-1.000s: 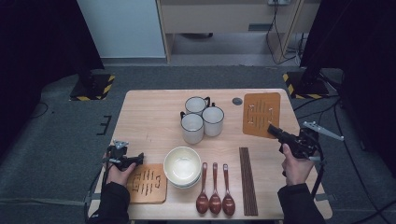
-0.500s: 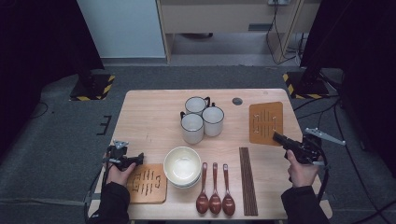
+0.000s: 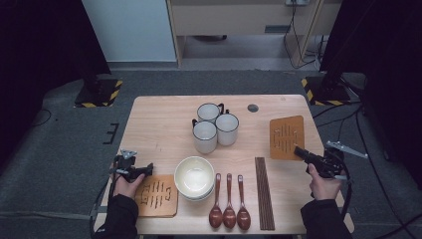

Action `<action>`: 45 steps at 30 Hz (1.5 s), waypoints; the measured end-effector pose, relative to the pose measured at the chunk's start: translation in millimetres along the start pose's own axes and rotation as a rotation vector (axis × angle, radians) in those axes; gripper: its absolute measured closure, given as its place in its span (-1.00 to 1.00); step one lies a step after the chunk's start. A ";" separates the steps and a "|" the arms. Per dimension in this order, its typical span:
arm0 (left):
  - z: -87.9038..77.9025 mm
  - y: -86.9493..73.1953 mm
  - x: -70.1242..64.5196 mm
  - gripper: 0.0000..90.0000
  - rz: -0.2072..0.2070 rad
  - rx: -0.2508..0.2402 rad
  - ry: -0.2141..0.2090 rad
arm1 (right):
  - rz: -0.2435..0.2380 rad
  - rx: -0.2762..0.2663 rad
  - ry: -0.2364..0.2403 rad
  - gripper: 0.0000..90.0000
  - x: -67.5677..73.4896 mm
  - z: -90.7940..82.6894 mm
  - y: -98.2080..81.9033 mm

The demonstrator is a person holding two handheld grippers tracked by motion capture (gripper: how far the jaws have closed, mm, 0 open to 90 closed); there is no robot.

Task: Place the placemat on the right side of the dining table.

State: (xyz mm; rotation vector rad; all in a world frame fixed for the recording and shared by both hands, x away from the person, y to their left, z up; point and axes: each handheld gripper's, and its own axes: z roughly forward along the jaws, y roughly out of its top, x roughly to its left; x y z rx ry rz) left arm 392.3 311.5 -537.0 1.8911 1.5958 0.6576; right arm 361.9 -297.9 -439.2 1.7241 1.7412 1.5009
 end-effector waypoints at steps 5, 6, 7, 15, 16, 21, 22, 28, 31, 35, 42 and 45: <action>0.0 0.0 0.0 -1.00 0.000 0.000 0.000 | 0.017 0.021 -0.022 0.93 -8.5 2.4 -4.1; 0.0 0.0 0.0 -1.00 0.000 0.000 0.000 | 0.020 0.025 -0.030 0.93 -10.3 2.8 -4.9; 0.0 0.0 0.0 -1.00 0.000 0.000 0.000 | 0.022 0.028 -0.035 0.93 -12.3 3.2 -6.1; 0.0 0.0 0.0 -1.00 0.000 0.000 0.000 | 0.041 0.048 -0.060 0.93 -19.6 2.3 -10.4; 0.0 0.0 0.0 -1.00 0.000 0.000 0.000 | 0.039 0.048 -0.063 0.93 -20.0 2.4 -10.7; 0.0 0.0 0.0 -1.00 0.000 0.000 0.000 | 0.040 0.063 -0.072 0.93 -21.1 4.5 -12.0; 0.0 0.0 0.0 -1.00 0.000 0.000 0.000 | 0.039 0.065 -0.072 0.93 -21.6 4.8 -12.0; 0.0 0.0 0.0 -1.00 0.000 0.000 0.000 | 0.051 0.078 -0.074 0.93 -24.0 6.5 -12.8; 0.0 0.0 0.0 -1.00 0.000 0.000 0.000 | 0.046 0.079 -0.077 0.93 -24.4 6.6 -12.6; 0.0 0.0 0.0 -1.00 0.000 0.000 0.000 | 0.021 0.073 -0.105 0.89 -23.5 7.9 -12.2; 0.0 0.0 0.0 -1.00 0.000 0.000 0.000 | -0.001 0.083 -0.156 0.76 -28.0 11.6 -11.8; 0.0 0.0 0.0 -1.00 0.000 0.000 0.000 | -0.015 0.081 -0.177 0.71 -29.8 12.8 -12.3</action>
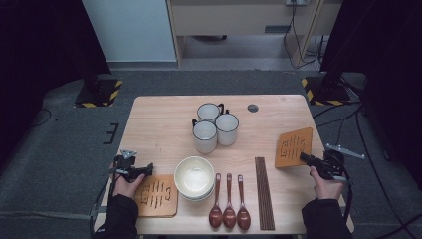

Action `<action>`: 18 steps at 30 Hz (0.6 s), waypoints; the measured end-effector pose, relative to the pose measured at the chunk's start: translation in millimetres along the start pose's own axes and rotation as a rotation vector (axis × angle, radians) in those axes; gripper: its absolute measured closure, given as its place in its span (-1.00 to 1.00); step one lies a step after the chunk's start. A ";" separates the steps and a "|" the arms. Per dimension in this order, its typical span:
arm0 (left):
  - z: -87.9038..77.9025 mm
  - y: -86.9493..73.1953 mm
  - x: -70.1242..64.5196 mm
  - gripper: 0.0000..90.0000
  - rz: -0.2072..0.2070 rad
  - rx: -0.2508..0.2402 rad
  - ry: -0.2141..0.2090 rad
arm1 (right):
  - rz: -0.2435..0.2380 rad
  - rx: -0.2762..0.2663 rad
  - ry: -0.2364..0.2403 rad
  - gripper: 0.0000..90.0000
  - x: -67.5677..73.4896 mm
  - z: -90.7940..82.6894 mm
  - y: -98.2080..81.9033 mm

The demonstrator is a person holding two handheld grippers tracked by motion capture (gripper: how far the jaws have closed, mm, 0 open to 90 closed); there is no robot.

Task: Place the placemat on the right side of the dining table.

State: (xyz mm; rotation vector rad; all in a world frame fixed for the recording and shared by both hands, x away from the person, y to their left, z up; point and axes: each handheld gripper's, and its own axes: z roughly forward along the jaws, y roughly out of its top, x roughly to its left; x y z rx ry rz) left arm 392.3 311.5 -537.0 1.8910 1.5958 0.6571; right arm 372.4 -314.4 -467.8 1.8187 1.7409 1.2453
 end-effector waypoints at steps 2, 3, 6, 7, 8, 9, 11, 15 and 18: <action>0.0 0.0 0.0 -1.00 0.000 0.000 0.000 | -0.014 -0.002 -0.016 0.68 -0.7 1.1 -0.4; 0.0 0.0 0.0 -1.00 0.000 0.000 0.000 | -0.015 -0.001 -0.024 0.66 -0.5 1.7 -0.4; 0.0 0.0 0.0 -1.00 0.000 0.000 0.000 | -0.025 0.003 -0.041 0.60 -1.4 3.8 -1.0; 0.0 0.0 0.0 -1.00 0.000 0.000 0.000 | -0.031 0.009 -0.047 0.57 -1.8 4.8 -1.3; 0.0 0.0 0.0 -1.00 0.000 0.000 0.000 | -0.032 0.013 -0.046 0.57 -2.1 5.4 -1.6; 0.0 0.0 0.0 -1.00 0.000 0.000 0.000 | -0.037 0.010 -0.048 0.56 -2.5 6.0 -1.8; 0.0 0.0 0.0 -1.00 0.000 0.000 0.000 | -0.059 0.008 -0.065 0.51 -2.1 7.1 -2.3; 0.0 0.0 0.0 -1.00 0.000 0.000 0.000 | -0.086 0.020 -0.103 0.38 -2.1 11.0 -4.1; 0.0 0.0 0.0 -1.00 0.000 0.000 0.000 | -0.091 0.039 -0.118 0.29 -5.1 14.8 -5.8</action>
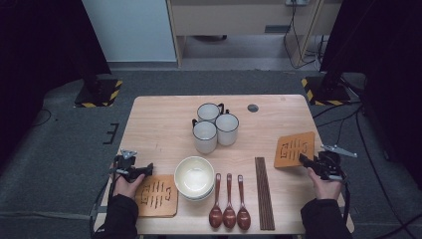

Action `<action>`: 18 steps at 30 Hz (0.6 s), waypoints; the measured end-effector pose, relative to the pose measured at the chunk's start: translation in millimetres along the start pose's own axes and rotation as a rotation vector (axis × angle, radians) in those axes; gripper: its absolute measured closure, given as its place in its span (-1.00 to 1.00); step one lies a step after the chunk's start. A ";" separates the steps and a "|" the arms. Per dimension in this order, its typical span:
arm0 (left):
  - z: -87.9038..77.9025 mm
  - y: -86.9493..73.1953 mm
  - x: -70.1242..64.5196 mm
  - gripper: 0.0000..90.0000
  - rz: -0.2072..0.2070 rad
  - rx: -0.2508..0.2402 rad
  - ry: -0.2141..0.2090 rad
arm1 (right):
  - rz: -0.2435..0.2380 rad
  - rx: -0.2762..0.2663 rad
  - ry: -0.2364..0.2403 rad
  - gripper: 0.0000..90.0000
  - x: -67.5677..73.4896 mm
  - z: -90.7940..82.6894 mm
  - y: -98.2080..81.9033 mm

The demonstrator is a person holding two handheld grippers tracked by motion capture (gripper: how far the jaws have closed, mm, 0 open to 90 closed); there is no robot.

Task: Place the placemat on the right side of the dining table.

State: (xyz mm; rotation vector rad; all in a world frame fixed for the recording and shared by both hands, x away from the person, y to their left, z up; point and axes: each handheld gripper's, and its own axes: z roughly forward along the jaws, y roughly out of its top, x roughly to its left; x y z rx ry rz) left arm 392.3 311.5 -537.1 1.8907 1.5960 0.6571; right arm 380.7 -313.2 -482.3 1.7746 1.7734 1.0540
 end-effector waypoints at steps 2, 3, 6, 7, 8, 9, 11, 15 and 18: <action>0.0 0.0 0.0 -1.00 0.000 0.000 0.000 | -0.003 0.005 -0.008 0.24 -2.0 2.3 -0.6; 0.0 0.0 0.0 -1.00 0.000 0.000 0.000 | -0.006 0.009 -0.011 0.21 -2.6 3.2 -1.2; 0.0 0.0 0.0 -1.00 0.000 0.000 0.000 | -0.008 0.022 -0.024 0.14 -4.5 6.2 -2.6; 0.0 0.0 0.0 -1.00 0.000 0.000 0.000 | -0.007 0.021 -0.025 0.13 -5.1 7.1 -2.9; 0.0 0.0 0.0 -1.00 0.000 0.000 0.000 | -0.007 0.021 -0.025 0.13 -5.1 7.1 -2.9; 0.0 0.0 0.0 -1.00 0.000 0.000 0.000 | -0.007 0.028 -0.026 0.09 -6.9 9.3 -3.6; 0.0 0.0 0.0 -1.00 0.000 0.000 0.000 | -0.010 0.034 -0.028 0.04 -7.9 11.3 -4.3; 0.0 0.0 0.0 -1.00 0.000 0.000 0.000 | -0.032 0.043 -0.037 -0.05 -8.3 14.1 -5.6; 0.0 0.0 0.0 -1.00 0.000 0.000 0.000 | -0.040 0.043 -0.051 -0.10 -7.7 16.9 -6.8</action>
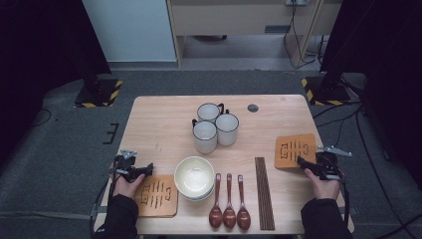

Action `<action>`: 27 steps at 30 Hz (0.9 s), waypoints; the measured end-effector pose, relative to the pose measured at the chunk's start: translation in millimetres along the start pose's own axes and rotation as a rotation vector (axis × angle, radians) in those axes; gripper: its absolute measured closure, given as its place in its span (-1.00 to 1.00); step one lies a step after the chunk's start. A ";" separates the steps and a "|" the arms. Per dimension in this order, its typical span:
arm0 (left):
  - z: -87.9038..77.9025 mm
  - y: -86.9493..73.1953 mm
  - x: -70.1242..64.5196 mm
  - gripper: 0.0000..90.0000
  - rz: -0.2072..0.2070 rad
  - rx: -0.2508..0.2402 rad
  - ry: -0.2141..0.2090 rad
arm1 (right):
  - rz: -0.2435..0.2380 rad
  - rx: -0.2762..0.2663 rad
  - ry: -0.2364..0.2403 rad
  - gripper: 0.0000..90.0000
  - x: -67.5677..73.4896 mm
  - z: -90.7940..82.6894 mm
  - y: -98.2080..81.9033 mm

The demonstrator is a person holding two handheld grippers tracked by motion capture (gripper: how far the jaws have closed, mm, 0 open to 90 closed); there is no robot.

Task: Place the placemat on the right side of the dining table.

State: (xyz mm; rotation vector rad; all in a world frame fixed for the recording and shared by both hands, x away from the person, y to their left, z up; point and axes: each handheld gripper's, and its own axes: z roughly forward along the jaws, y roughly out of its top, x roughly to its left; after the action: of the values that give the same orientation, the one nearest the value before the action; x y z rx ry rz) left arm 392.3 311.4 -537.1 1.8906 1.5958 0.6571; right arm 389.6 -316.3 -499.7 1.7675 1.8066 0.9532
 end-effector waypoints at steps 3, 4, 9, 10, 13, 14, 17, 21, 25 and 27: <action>0.0 0.0 0.0 -1.00 0.000 0.000 0.000 | 0.001 0.000 -0.002 -0.13 -0.3 1.7 -0.6; 0.0 0.0 0.0 -1.00 0.000 0.000 0.000 | 0.002 0.001 -0.002 -0.14 -0.8 2.1 -0.7; 0.0 0.0 0.0 -1.00 0.000 0.000 0.000 | 0.004 0.011 -0.016 -0.22 -1.5 4.7 -1.2; 0.0 0.0 0.0 -1.00 0.000 0.000 0.000 | -0.005 0.013 -0.026 -0.25 -1.3 5.3 -1.4; 0.0 0.0 0.0 -1.00 0.001 0.000 0.000 | -0.007 0.019 -0.037 -0.27 -1.6 6.6 -1.8; 0.0 0.0 0.0 -1.00 0.000 0.000 0.000 | -0.006 0.021 -0.038 -0.28 -1.8 6.7 -2.0; 0.0 0.0 0.0 -1.00 0.000 0.000 0.000 | -0.026 0.023 -0.057 -0.34 -2.0 7.8 -3.4; 0.0 0.0 0.0 -1.00 0.000 0.000 0.000 | -0.033 0.033 -0.071 -0.38 -4.2 10.3 -5.0; 0.0 0.0 0.0 -1.00 0.000 0.000 0.000 | -0.038 0.034 -0.082 -0.41 -5.4 11.7 -6.3; 0.0 0.0 0.0 -1.00 0.000 0.000 0.000 | -0.113 0.025 -0.141 -0.41 -3.6 12.6 -7.2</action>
State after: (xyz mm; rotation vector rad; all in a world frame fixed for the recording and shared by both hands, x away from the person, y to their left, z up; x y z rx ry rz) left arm 392.3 311.5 -537.1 1.8908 1.5959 0.6570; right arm 394.1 -317.3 -513.9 1.6837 1.8142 0.7457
